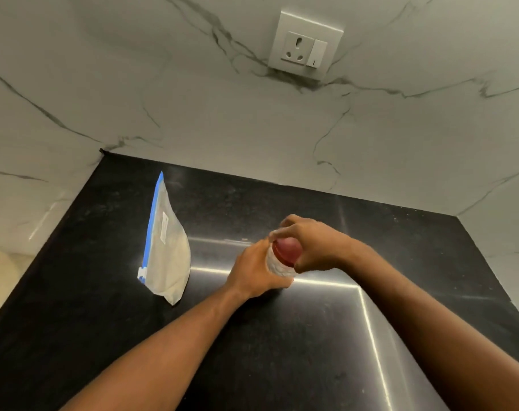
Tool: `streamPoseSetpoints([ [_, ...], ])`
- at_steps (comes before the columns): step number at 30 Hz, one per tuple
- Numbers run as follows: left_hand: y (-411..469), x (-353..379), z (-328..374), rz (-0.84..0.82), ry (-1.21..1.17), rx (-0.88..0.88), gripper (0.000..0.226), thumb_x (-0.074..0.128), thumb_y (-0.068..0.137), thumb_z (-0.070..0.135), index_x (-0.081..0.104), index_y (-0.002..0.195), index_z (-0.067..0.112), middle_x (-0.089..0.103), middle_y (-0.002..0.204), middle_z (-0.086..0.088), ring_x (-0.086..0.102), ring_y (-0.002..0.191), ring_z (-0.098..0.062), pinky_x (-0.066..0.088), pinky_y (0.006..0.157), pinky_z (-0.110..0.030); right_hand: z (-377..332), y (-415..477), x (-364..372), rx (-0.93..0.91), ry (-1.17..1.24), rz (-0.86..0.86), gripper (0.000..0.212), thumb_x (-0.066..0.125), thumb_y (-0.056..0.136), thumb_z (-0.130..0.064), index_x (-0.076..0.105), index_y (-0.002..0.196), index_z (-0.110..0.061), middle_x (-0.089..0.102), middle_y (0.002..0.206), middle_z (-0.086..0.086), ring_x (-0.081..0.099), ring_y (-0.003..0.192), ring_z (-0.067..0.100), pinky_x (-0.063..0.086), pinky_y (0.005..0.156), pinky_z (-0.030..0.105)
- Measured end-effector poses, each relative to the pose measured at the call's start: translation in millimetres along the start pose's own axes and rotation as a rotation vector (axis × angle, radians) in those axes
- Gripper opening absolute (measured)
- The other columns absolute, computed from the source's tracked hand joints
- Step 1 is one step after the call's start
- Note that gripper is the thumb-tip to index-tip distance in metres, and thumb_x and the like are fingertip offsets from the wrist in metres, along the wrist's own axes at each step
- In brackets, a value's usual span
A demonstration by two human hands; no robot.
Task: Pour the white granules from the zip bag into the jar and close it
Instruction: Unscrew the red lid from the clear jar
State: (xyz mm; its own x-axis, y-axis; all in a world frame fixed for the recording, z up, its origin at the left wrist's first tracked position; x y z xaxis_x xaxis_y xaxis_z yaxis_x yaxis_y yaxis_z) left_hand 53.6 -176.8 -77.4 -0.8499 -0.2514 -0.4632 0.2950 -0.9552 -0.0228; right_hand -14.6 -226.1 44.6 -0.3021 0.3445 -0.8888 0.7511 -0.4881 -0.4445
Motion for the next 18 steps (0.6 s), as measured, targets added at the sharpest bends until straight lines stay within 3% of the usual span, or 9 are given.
streamPoseSetpoints([
  [2, 1.5, 0.3, 2.2, -0.002, 0.022, 0.025, 0.091, 0.09, 0.055, 0.069, 0.049, 0.135, 0.05, 0.064, 0.12, 0.025, 0.065, 0.106, 0.0, 0.049, 0.085, -0.013, 0.6, -2.3, -1.4, -0.097, 0.044, -0.081, 0.074, 0.084, 0.078, -0.017, 0.056, 0.142, -0.04, 0.041, 0.152, -0.007, 0.044, 0.136, 0.021, 0.052, 0.102, 0.037],
  [4, 3.7, 1.2, 2.8, -0.011, 0.034, 0.03, 0.09, 0.089, 0.056, 0.072, 0.048, 0.134, 0.052, 0.064, 0.118, 0.026, 0.065, 0.105, 0.002, 0.052, 0.086, -0.015, 4.7, -5.1, -6.8, -0.1, 0.067, -0.064, 0.069, 0.083, 0.081, -0.038, 0.054, 0.143, -0.042, 0.04, 0.156, -0.008, 0.044, 0.139, 0.021, 0.05, 0.104, 0.039],
  [6, 4.4, 1.1, 1.0, -0.009, 0.04, 0.015, 0.087, 0.089, 0.055, 0.073, 0.05, 0.131, 0.054, 0.065, 0.117, 0.027, 0.064, 0.104, 0.007, 0.055, 0.086, -0.019, 15.6, -6.0, -17.2, 0.034, -0.083, 0.078, 0.08, 0.064, 0.08, -0.077, 0.047, 0.148, -0.039, 0.052, 0.147, -0.001, 0.059, 0.124, 0.024, 0.055, 0.094, 0.04],
  [8, 3.9, 2.1, -0.4, 0.002, 0.054, 0.002, 0.086, 0.089, 0.054, 0.075, 0.052, 0.129, 0.054, 0.065, 0.116, 0.029, 0.063, 0.103, 0.01, 0.055, 0.086, -0.017, 21.1, -6.9, -23.5, 0.177, -0.284, 0.18, 0.095, 0.033, 0.078, -0.096, 0.061, 0.13, -0.022, 0.07, 0.107, 0.004, 0.069, 0.089, 0.022, 0.06, 0.075, 0.036],
  [10, 2.6, 1.8, -0.2, 0.024, 0.056, -0.021, 0.086, 0.089, 0.053, 0.075, 0.051, 0.128, 0.057, 0.066, 0.111, 0.031, 0.063, 0.1, 0.013, 0.05, 0.08, -0.011, 20.0, -1.0, -16.7, 0.207, -0.319, 0.174, 0.089, 0.027, 0.084, -0.093, 0.067, 0.095, -0.015, 0.066, 0.075, 0.001, 0.063, 0.065, 0.016, 0.057, 0.063, 0.031],
  [12, 1.7, 1.2, 3.2, 0.041, 0.064, -0.016, 0.084, 0.089, 0.055, 0.072, 0.045, 0.126, 0.064, 0.064, 0.107, 0.036, 0.059, 0.102, 0.021, 0.044, 0.076, -0.006, 17.6, 5.0, -12.5, 0.19, -0.228, 0.148, 0.068, 0.043, 0.09, -0.08, 0.065, 0.087, -0.016, 0.065, 0.072, 0.001, 0.059, 0.062, 0.013, 0.052, 0.06, 0.028],
  [14, 0.2, 1.0, 6.3, 0.048, 0.076, -0.019, 0.084, 0.087, 0.056, 0.072, 0.038, 0.123, 0.071, 0.061, 0.105, 0.038, 0.057, 0.101, 0.024, 0.041, 0.076, -0.005, 14.3, 6.3, -10.4, 0.157, -0.154, 0.092, 0.053, 0.061, 0.087, -0.068, 0.067, 0.104, -0.018, 0.069, 0.088, 0.0, 0.063, 0.074, 0.014, 0.049, 0.063, 0.026],
  [18, 1.1, 3.5, -0.3, 0.046, 0.057, -0.038, 0.081, 0.091, 0.053, 0.071, 0.043, 0.118, 0.069, 0.067, 0.107, 0.031, 0.062, 0.101, 0.018, 0.051, 0.079, -0.012, -6.9, 6.3, -2.9, -0.049, -0.256, 0.033, 0.077, 0.085, 0.077, -0.04, 0.05, 0.145, -0.029, 0.056, 0.128, 0.005, 0.059, 0.112, 0.025, 0.052, 0.079, 0.034],
])
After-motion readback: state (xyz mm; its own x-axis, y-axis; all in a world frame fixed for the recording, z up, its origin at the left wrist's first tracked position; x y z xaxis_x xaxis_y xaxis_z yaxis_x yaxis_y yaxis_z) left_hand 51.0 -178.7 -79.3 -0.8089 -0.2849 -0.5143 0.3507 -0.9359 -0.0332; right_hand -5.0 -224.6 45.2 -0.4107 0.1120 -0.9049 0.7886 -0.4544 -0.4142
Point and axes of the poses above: each hand's wrist, its own y-axis towards the middle knuckle, its own x-axis out of the palm, z = x × y, the point moved 9 cm from there along y, towards the middle knuckle
